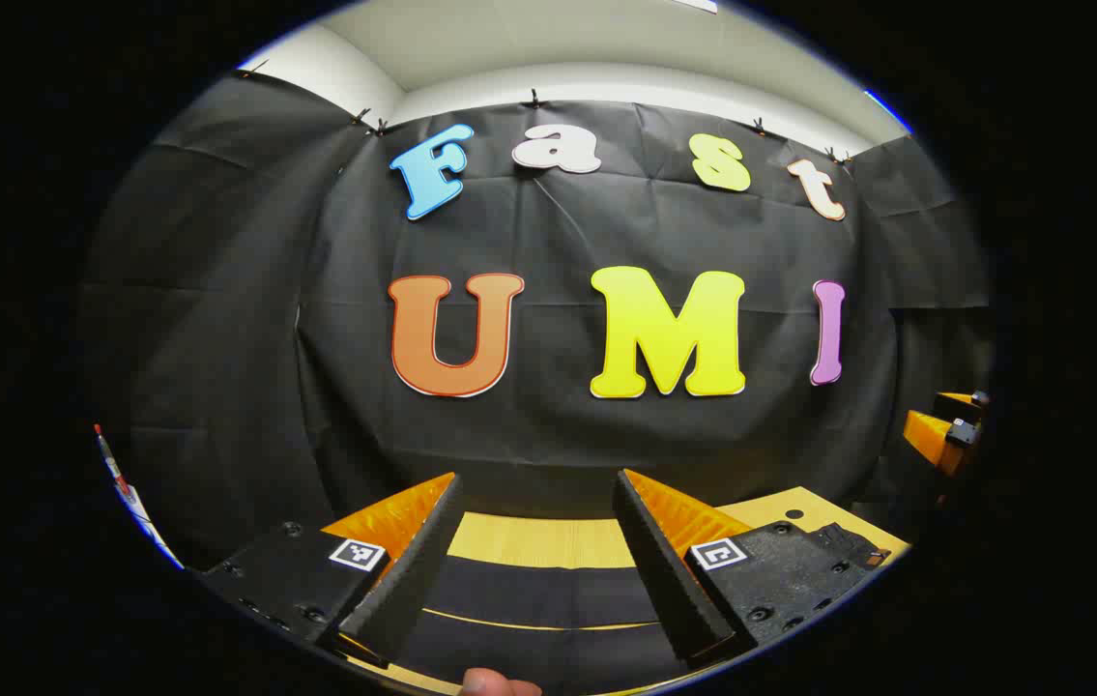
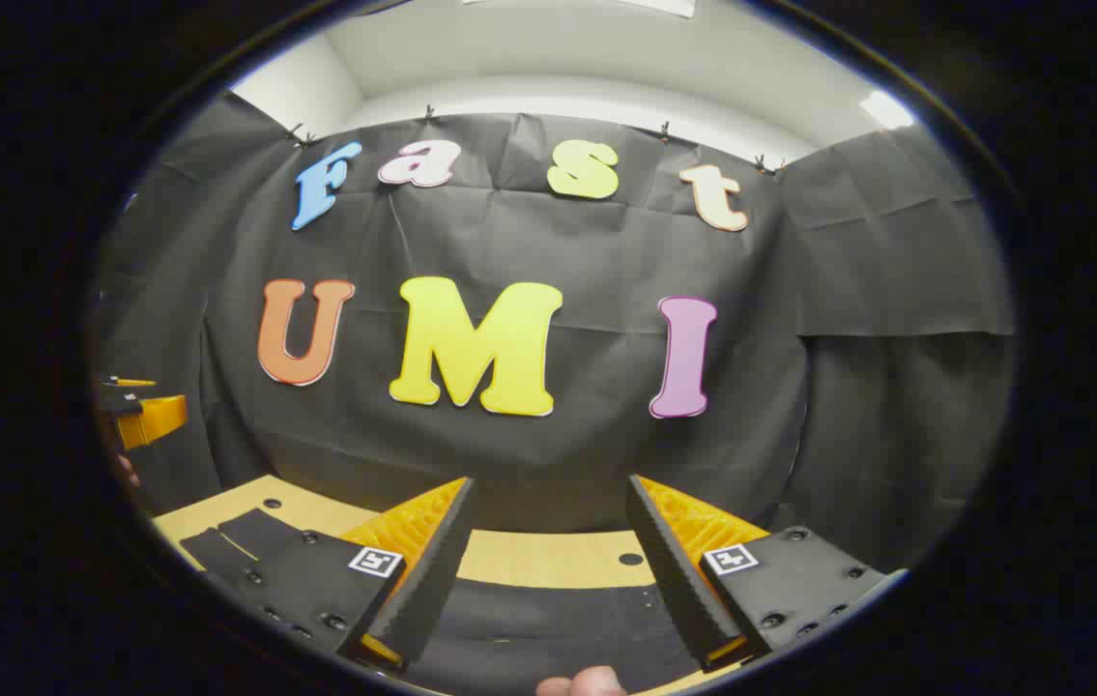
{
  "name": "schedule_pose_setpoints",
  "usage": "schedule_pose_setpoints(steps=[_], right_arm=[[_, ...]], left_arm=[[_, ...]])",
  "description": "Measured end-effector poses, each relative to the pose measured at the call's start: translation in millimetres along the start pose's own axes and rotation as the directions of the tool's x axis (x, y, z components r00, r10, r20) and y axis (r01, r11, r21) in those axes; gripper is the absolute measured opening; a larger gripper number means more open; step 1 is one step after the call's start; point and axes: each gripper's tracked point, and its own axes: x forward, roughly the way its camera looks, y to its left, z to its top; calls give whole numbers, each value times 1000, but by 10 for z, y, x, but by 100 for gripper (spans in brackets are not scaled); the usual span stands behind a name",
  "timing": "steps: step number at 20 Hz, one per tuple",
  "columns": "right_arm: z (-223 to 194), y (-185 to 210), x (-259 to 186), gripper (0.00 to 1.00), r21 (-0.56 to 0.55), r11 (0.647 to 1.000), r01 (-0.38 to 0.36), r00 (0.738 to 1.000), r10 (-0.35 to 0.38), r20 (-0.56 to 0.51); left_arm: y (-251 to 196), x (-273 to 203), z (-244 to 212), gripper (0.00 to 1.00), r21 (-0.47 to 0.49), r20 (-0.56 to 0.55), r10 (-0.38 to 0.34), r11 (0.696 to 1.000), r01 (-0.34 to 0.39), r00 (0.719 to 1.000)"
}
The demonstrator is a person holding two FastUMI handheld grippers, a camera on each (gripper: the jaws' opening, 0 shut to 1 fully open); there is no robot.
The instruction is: Grasp the waist and the cuffs of the jeans and fold them to make the two legs overlap; first hold the waist and fold one-third of the jeans toward the cuffs, then hold the cuffs and fold the remaining one-third in the same direction to finish folding.
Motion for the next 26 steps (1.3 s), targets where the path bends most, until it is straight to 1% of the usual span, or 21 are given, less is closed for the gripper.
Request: schedule_pose_setpoints(steps=[9,16,17,18,19,20,21,22,23,25,26], right_arm=[[-2,-102,71,94,3,1000,5,1000,-5,-1],[-76,-322,80,94,-5,1000,21,1000,-21,-22],[-84,-349,79,100,-6,1000,22,999,-22,-28],[-100,-395,84,94,-10,1000,25,999,-25,-32],[-108,-436,82,100,-12,1000,27,999,-27,-35],[-127,-482,90,100,-15,999,31,999,-31,-38],[-140,-529,89,97,-18,999,31,999,-32,-41],[-167,-570,106,97,-21,999,29,998,-30,-48],[-201,-610,124,94,-24,999,24,998,-25,-58],[-338,-745,132,94,-32,999,12,995,-15,-94],[-426,-837,136,94,-31,999,8,993,-12,-118]], left_arm=[[-32,103,-33,99,-9,-12,-1,1000,1,1000],[54,105,-63,99,-5,-15,26,1000,-26,1000],[81,105,-87,99,-3,-19,32,999,-32,999],[101,97,-108,99,0,-23,41,999,-41,999],[119,95,-122,99,4,-28,48,999,-48,998],[127,100,-133,99,8,-32,53,999,-53,998],[156,99,-142,99,14,-36,59,998,-58,998],[165,89,-176,99,18,-44,61,998,-60,997],[172,80,-211,99,17,-55,60,998,-59,997],[235,49,-291,99,-2,-81,67,998,-67,994],[317,26,-339,99,-10,-101,85,996,-87,991]])
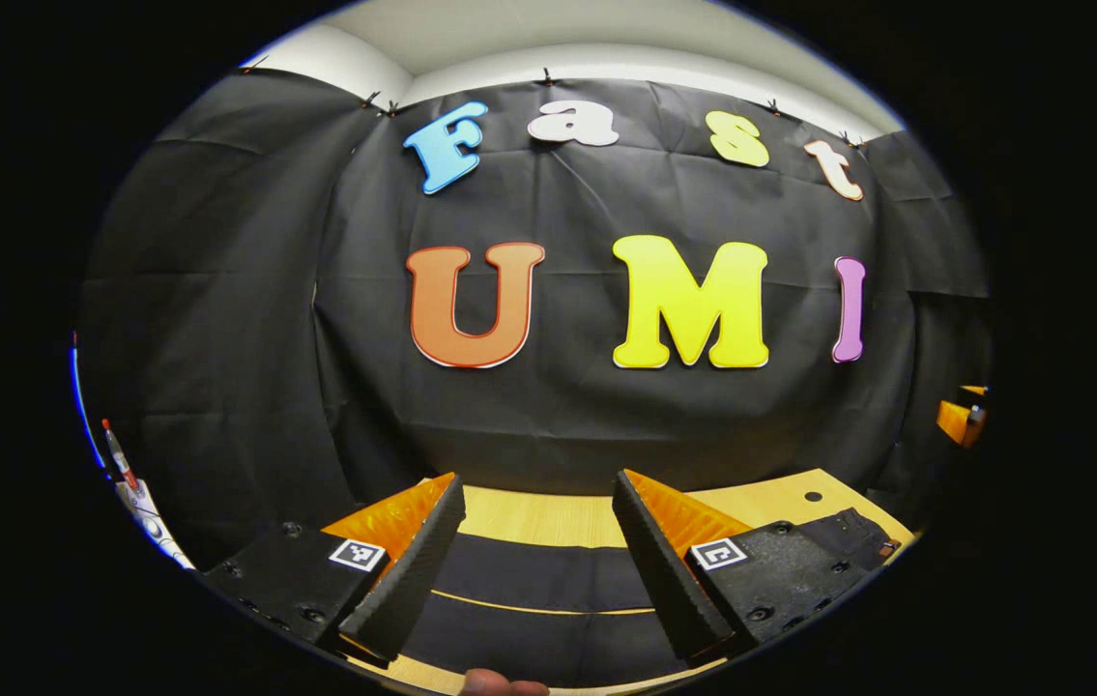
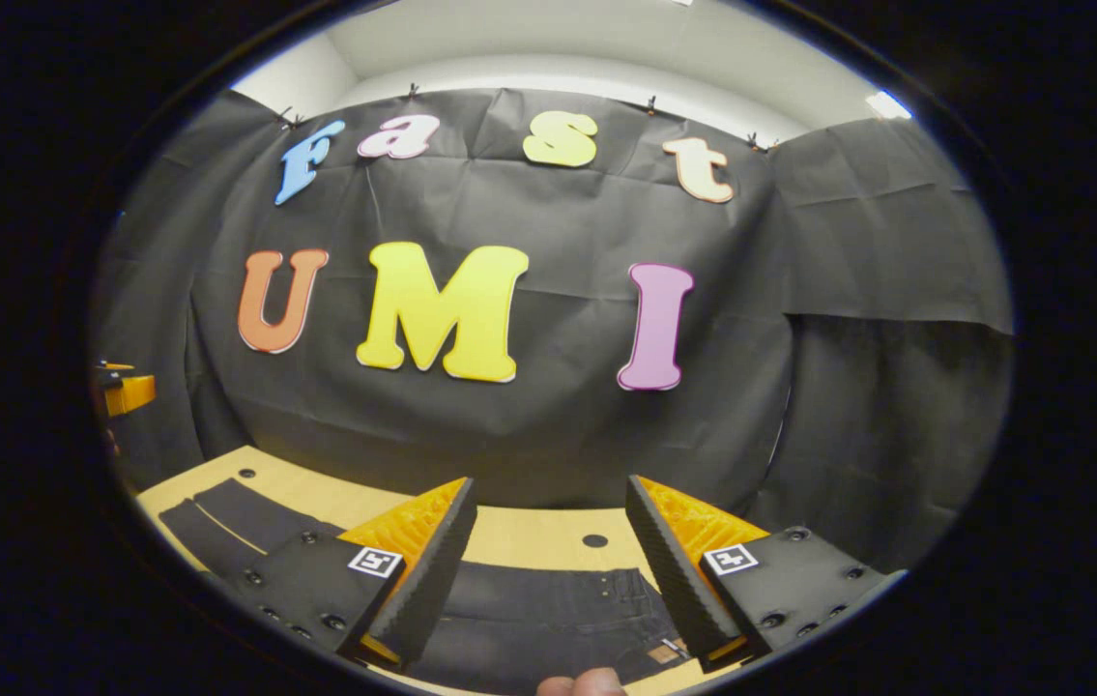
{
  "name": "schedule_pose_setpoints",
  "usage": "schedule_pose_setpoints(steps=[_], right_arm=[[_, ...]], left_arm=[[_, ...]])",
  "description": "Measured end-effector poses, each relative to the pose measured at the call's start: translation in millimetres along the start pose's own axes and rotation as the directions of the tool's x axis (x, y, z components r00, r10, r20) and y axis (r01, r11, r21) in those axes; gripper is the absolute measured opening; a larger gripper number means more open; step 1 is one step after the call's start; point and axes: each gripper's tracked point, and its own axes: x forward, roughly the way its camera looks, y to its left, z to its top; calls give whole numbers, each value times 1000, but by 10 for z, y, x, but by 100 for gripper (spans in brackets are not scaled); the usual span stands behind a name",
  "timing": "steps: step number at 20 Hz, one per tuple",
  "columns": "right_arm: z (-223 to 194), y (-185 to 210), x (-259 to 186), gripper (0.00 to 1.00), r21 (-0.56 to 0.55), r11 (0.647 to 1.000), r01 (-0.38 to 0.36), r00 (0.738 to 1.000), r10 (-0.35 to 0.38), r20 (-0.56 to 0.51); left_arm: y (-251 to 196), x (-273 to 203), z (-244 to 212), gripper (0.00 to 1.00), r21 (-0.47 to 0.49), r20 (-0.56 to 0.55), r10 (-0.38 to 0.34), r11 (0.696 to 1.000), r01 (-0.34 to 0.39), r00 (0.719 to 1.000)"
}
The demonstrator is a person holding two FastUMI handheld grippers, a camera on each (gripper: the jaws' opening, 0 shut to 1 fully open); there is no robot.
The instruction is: Grasp the waist and the cuffs of the jeans and fold them to make the two legs overlap; first hold the waist and fold one-third of the jeans toward the cuffs, then hold the cuffs and fold the remaining one-third in the same direction to finish folding.
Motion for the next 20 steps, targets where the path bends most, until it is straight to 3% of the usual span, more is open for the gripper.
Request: schedule_pose_setpoints(steps=[3,4,5,7,9,12,13,15,20], right_arm=[[-289,-319,60,97,8,1000,1,997,-1,-71],[-400,-421,80,94,9,1000,4,995,-3,-96],[-509,-516,104,97,13,1000,1,992,0,-123],[-752,-706,156,94,16,1000,-2,982,5,-186],[-962,-883,207,94,28,1000,12,969,-5,-247],[-1276,-1089,163,94,67,996,63,939,-37,-341],[-1384,-1132,140,100,54,995,80,926,-54,-373],[-1533,-1145,105,97,66,992,105,906,-68,-418],[-1658,-1131,10,94,91,983,158,872,-96,-481]], left_arm=[[331,-16,-241,99,-41,-77,94,994,-98,993],[423,-23,-341,99,-60,-105,121,990,-128,987],[534,-47,-461,99,-70,-140,157,983,-168,978],[739,-92,-711,99,-98,-210,214,966,-239,954],[910,-191,-954,99,-164,-288,240,942,-294,927],[1077,-238,-1377,98,-291,-406,248,878,-381,880],[1109,-236,-1544,99,-351,-449,227,844,-405,864],[1183,-251,-1832,99,-451,-536,186,761,-466,823],[1478,-265,-2565,99,-584,-724,86,452,-674,685]])
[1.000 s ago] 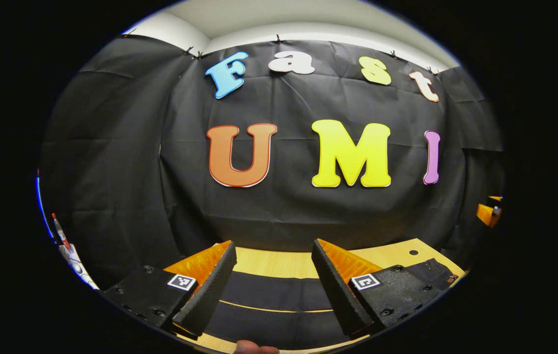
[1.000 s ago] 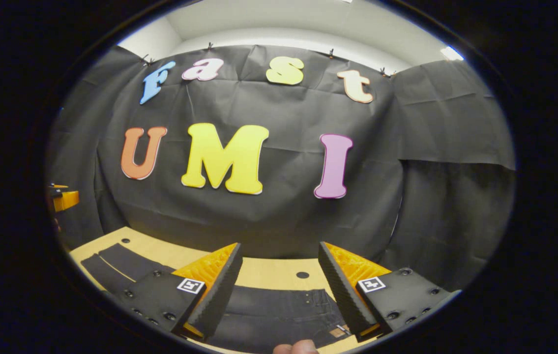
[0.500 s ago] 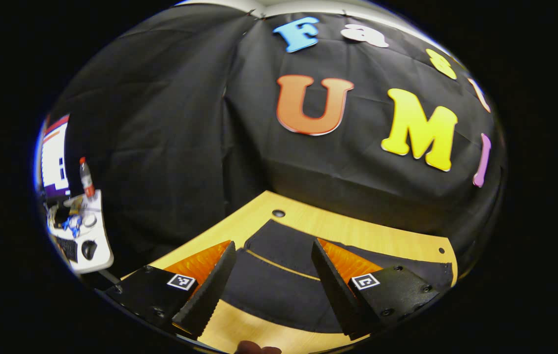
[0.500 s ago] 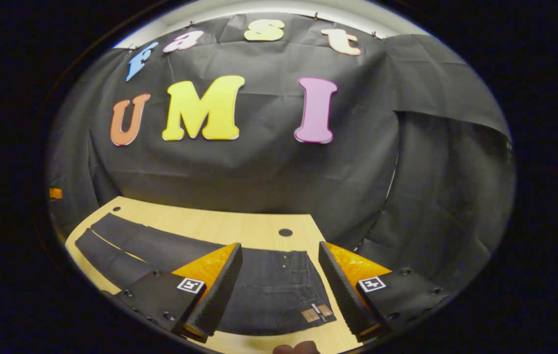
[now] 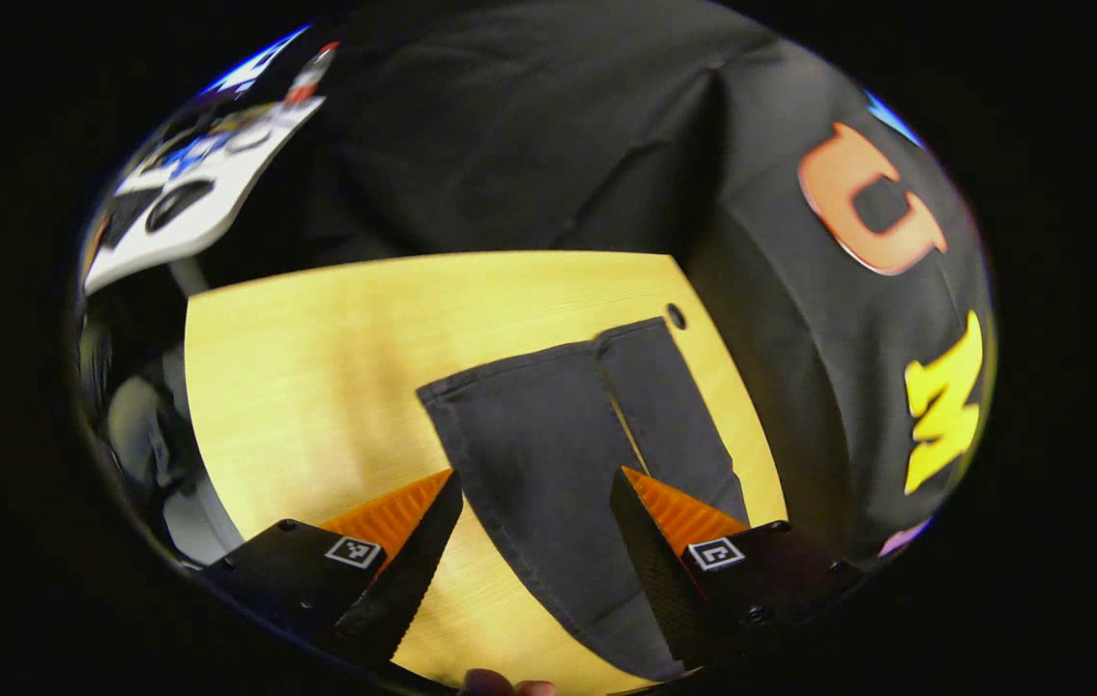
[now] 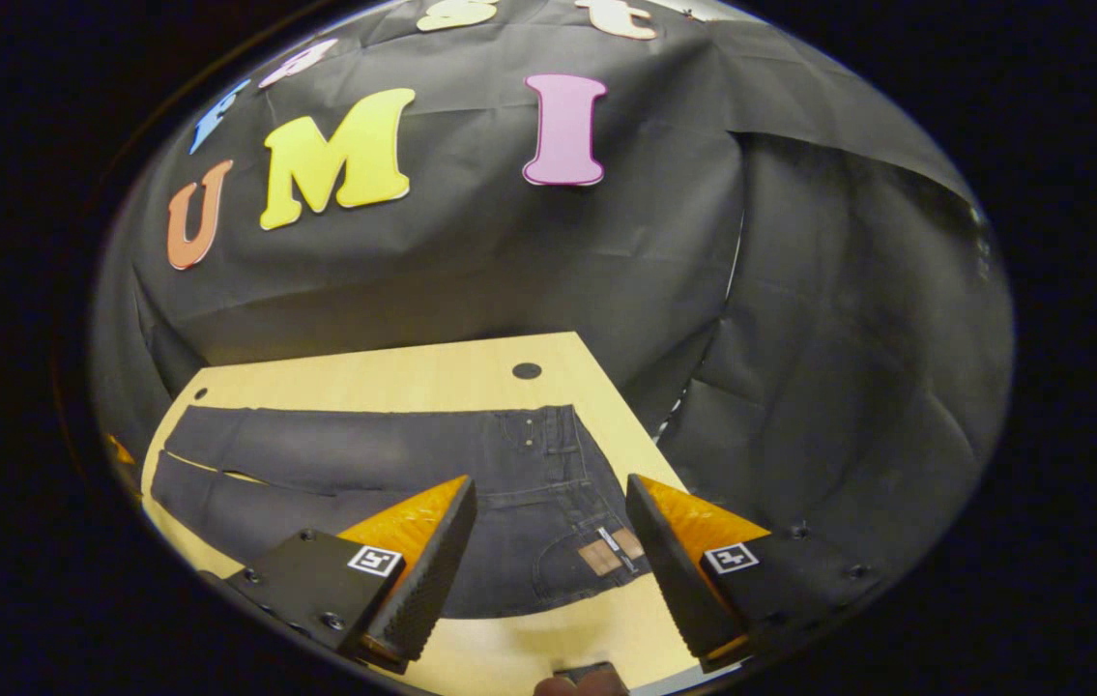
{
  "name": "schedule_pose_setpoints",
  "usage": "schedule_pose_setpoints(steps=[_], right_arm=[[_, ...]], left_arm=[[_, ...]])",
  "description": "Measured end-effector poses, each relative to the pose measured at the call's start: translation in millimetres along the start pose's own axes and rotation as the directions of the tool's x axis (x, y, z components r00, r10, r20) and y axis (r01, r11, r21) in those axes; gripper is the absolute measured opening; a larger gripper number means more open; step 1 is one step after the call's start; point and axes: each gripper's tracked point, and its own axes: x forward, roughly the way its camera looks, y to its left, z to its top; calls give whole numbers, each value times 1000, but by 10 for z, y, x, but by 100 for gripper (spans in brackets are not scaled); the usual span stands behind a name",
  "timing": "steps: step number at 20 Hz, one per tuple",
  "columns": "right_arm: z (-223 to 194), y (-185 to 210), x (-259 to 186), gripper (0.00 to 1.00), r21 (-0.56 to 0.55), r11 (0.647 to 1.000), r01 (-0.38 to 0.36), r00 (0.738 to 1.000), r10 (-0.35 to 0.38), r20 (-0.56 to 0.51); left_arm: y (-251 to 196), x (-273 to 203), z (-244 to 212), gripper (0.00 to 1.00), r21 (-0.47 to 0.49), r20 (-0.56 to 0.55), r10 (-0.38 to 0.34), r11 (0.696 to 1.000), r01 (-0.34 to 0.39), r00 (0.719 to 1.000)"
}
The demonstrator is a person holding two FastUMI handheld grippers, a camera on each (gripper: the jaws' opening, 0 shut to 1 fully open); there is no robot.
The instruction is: Grasp the waist and the cuffs of the jeans and fold them to make the two legs overlap; first hold the waist and fold one-third of the jeans toward the cuffs, then hold the cuffs and fold the remaining one-third in the same direction to finish folding.
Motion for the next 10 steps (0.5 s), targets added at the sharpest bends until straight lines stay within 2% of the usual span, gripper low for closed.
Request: schedule_pose_setpoints(steps=[2,4,5,6,10], right_arm=[[-23,-9,-49,97,24,1000,13,1000,-13,-20],[-71,-36,-80,94,41,999,34,998,-32,-45],[-89,-45,-85,94,50,998,45,997,-42,-57],[-125,-67,-70,100,62,996,57,996,-52,-70],[-359,-72,1,94,135,988,72,985,-49,-165]], left_arm=[[121,137,57,99,-59,-56,38,997,-42,998],[235,306,141,99,-73,-83,77,994,-83,994],[244,365,181,99,-76,-94,87,993,-94,992],[280,411,217,99,-69,-104,105,991,-112,989],[244,560,292,99,-35,-131,130,990,-136,983]])
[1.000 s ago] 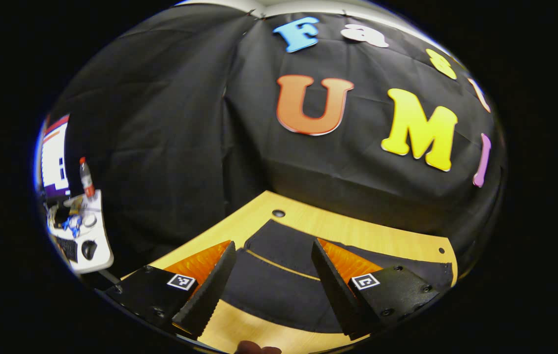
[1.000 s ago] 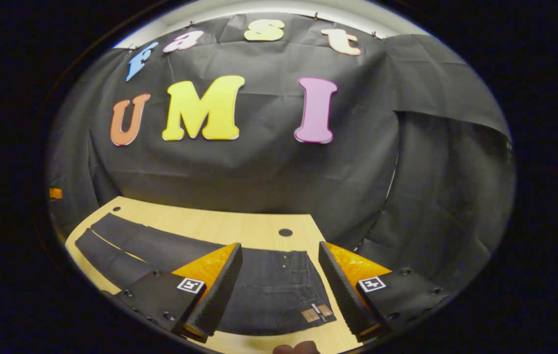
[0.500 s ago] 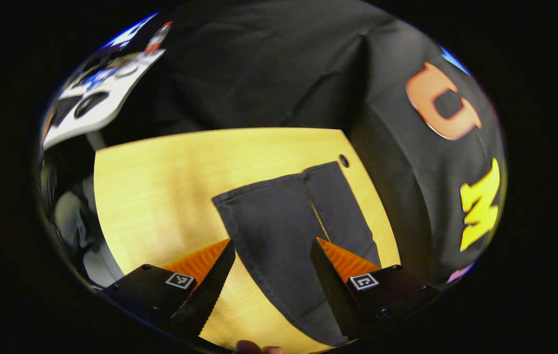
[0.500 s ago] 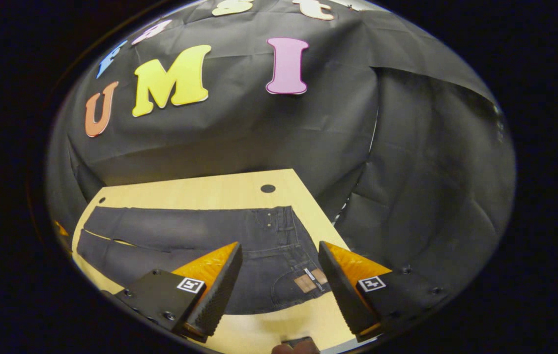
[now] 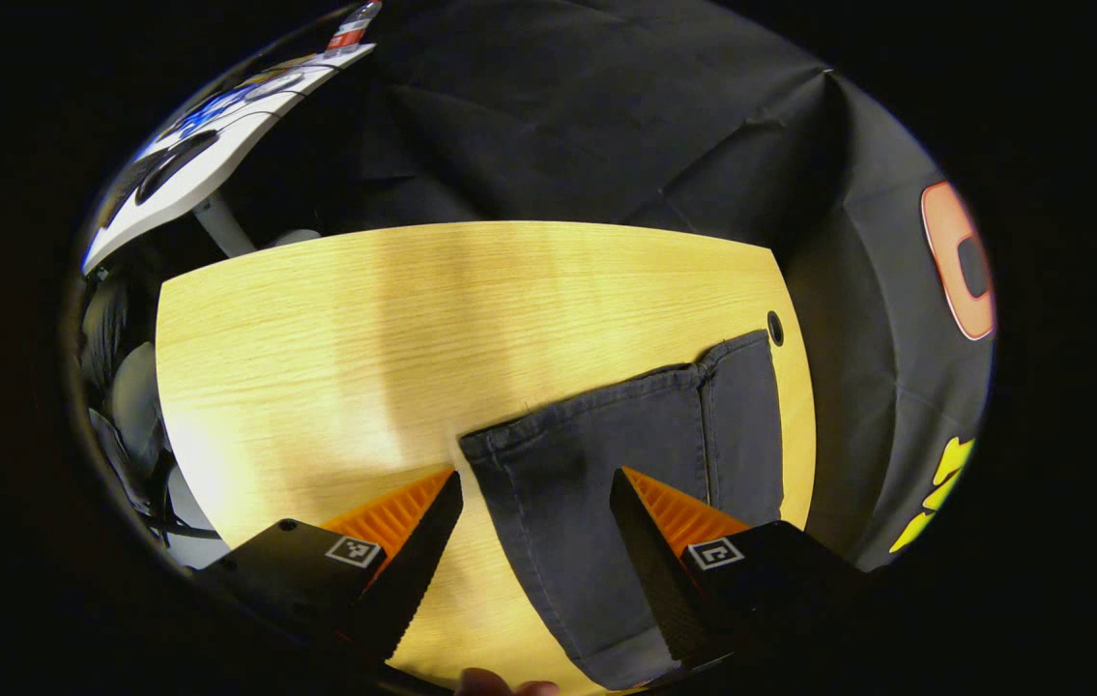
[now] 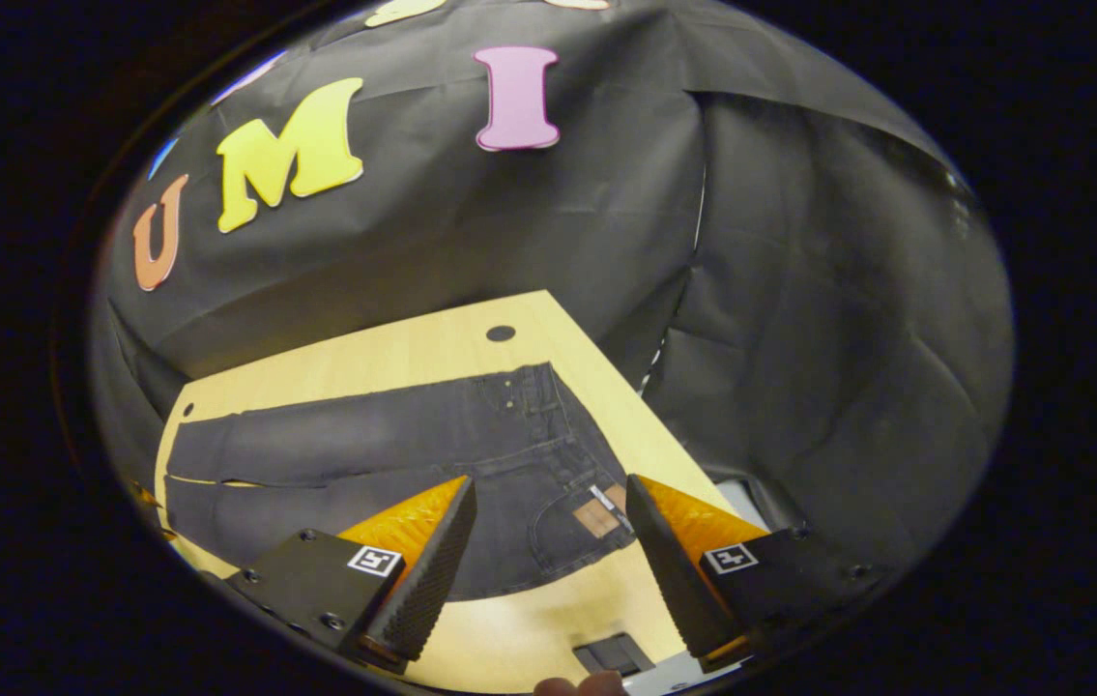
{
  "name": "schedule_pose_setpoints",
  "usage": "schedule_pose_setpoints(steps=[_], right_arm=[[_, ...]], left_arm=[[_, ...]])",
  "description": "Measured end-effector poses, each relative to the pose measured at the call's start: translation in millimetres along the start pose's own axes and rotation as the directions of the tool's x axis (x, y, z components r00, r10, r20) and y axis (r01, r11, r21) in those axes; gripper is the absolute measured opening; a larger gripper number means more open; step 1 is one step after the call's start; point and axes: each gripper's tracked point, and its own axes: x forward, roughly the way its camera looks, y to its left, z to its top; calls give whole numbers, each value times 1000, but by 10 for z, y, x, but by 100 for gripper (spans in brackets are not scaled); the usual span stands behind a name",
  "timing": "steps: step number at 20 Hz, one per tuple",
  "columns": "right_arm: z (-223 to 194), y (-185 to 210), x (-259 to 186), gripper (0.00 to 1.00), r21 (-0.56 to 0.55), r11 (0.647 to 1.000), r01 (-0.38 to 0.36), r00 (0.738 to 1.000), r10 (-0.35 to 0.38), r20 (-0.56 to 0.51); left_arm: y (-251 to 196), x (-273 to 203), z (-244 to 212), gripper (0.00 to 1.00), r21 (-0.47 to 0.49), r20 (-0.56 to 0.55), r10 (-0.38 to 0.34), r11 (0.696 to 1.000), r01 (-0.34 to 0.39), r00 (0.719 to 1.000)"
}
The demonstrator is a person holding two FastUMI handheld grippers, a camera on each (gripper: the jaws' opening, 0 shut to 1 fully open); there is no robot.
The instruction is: Grasp the waist and the cuffs of the jeans and fold them to make the two legs overlap; first hold the waist and fold one-third of the jeans toward the cuffs, then hold the cuffs and fold the remaining one-third in the same direction to finish folding.
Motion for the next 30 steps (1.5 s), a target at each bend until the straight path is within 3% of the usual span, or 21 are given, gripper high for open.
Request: schedule_pose_setpoints(steps=[4,7,10,12,13,14,16,18,20,21,22,23,24,25,26,27,28,29,30], right_arm=[[-166,-203,219,98,155,987,39,995,-25,-93],[-326,-373,475,94,271,959,85,978,-29,-205],[-516,-531,781,99,436,884,168,935,-3,-354],[-649,-668,944,99,490,838,239,909,-17,-416],[-681,-679,1009,94,515,818,256,902,-11,-431],[-706,-671,1040,98,537,800,265,897,-1,-441],[-742,-636,1129,94,533,797,283,888,-7,-461],[-774,-588,1215,99,496,812,307,875,-35,-483],[-815,-613,1218,99,441,811,385,842,-113,-528],[-816,-620,1249,94,403,814,418,830,-162,-533],[-851,-608,1247,96,360,819,447,813,-203,-546],[-819,-585,1280,95,359,814,456,814,-219,-538],[-826,-588,1283,97,365,807,464,817,-231,-529],[-841,-569,1321,85,381,798,467,815,-221,-535],[-834,-585,1289,85,379,802,461,817,-218,-533],[-828,-577,1291,79,375,809,453,816,-206,-540],[-806,-536,1325,72,385,813,437,823,-189,-536],[-778,-484,1321,60,393,812,432,823,-177,-539],[-783,-457,1336,47,400,811,426,825,-167,-540]], left_arm=[[-27,76,24,99,-13,-25,29,999,-29,999],[-26,104,30,99,-24,-55,84,996,-85,995],[23,143,40,100,-57,-97,153,986,-159,983],[51,143,50,87,-90,-114,180,978,-191,977],[58,145,50,85,-95,-123,190,975,-202,974],[58,150,47,80,-101,-129,199,972,-212,972],[55,165,47,76,-99,-139,223,966,-238,965],[82,179,43,76,-86,-154,267,956,-282,951],[95,199,50,74,-64,-161,320,941,-334,934],[104,208,40,74,-39,-162,353,931,-363,922],[107,200,26,73,-8,-158,377,924,-383,913],[104,218,36,73,3,-152,384,922,-388,911],[82,238,47,80,-2,-150,383,922,-388,911],[67,230,41,69,1,-154,379,924,-383,912],[72,235,34,65,7,-162,373,926,-377,913],[78,221,34,63,6,-167,371,927,-375,914],[87,217,27,69,-7,-169,365,928,-372,915],[81,210,25,54,-24,-172,353,932,-362,920],[78,212,8,31,-37,-175,332,939,-343,927]])
